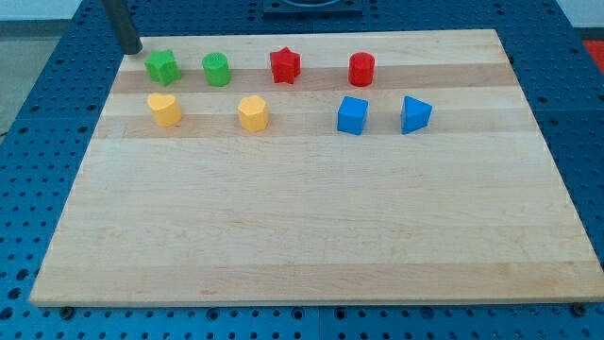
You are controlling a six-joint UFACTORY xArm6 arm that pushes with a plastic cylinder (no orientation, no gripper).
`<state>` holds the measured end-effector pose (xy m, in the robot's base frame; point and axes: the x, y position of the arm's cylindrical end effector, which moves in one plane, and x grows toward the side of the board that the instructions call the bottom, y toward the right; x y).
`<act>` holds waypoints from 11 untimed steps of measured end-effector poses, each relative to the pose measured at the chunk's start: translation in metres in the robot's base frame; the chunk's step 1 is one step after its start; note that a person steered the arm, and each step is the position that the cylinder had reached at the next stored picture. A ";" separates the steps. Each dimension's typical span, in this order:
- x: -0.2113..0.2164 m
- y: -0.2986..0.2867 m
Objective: Move the green star into the yellow heart
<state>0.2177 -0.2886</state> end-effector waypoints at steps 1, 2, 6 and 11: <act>-0.026 0.006; -0.022 0.039; 0.043 0.059; 0.090 0.084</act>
